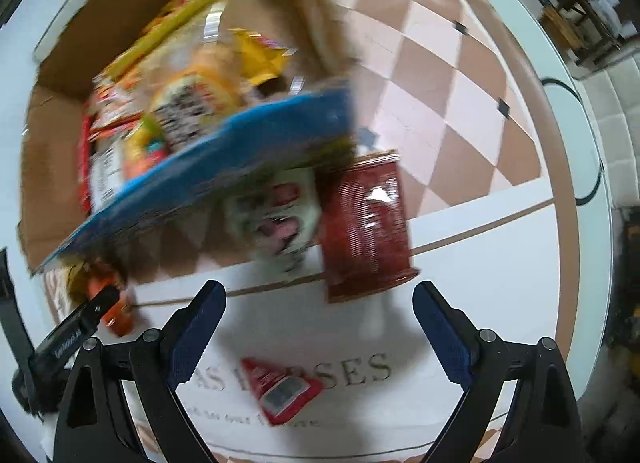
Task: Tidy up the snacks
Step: 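Grasp the orange cracker bag with the left tool while the right tool grasps the dark red packet, then carry both packs over the box and open both tools to drop them in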
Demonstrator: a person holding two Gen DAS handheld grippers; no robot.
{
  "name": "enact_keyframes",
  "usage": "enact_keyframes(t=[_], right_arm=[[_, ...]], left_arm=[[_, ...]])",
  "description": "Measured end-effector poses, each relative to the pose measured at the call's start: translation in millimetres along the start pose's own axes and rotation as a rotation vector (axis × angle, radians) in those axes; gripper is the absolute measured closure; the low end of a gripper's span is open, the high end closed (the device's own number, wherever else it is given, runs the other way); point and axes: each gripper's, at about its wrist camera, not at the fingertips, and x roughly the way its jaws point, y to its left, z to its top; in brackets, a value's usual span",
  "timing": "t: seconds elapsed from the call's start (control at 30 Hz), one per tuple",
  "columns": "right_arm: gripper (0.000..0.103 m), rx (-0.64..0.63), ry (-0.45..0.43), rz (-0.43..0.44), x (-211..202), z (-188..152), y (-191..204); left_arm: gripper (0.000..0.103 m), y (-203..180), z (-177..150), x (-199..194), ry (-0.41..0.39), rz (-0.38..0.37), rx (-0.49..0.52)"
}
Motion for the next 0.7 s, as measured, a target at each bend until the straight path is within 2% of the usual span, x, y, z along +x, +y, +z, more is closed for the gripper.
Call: enact_keyframes(t=[0.03,0.2,0.37,0.4,0.43,0.47,0.53,0.6,0.63,0.7], right_arm=[[0.006,0.019,-0.003,-0.01,3,2,-6],[0.007,0.074,0.007,-0.036,22,13,-27],[0.009,0.047,-0.016,-0.039,29,18,-30],[0.013,0.037,-0.019,-0.048,29,18,-29],[0.028,0.03,-0.019,-0.052,29,18,-29],[0.038,0.027,-0.009,-0.055,31,18,-30],[0.04,0.019,0.02,-0.023,37,16,-30],[0.042,-0.02,0.022,-0.036,40,10,-25],[0.047,-0.041,0.029,-0.047,42,7,-23],[0.047,-0.079,0.035,-0.061,45,-3,-20]], left_arm=[[0.052,-2,-1,0,-0.002,0.0,0.004],[0.053,-8,-8,-2,-0.004,0.004,-0.004],[0.053,-19,-30,-3,0.033,-0.001,-0.023],[0.053,-21,-36,-2,0.038,-0.001,-0.024],[0.053,-24,-42,-3,0.044,-0.001,-0.025],[0.053,-27,-47,-3,0.052,-0.001,-0.028],[0.053,-31,-57,-3,0.068,-0.011,-0.033],[0.053,-34,-67,-4,0.078,-0.014,-0.038],[0.053,-36,-73,-4,0.084,-0.016,-0.037],[0.053,-39,-82,-4,0.093,-0.018,-0.039]])
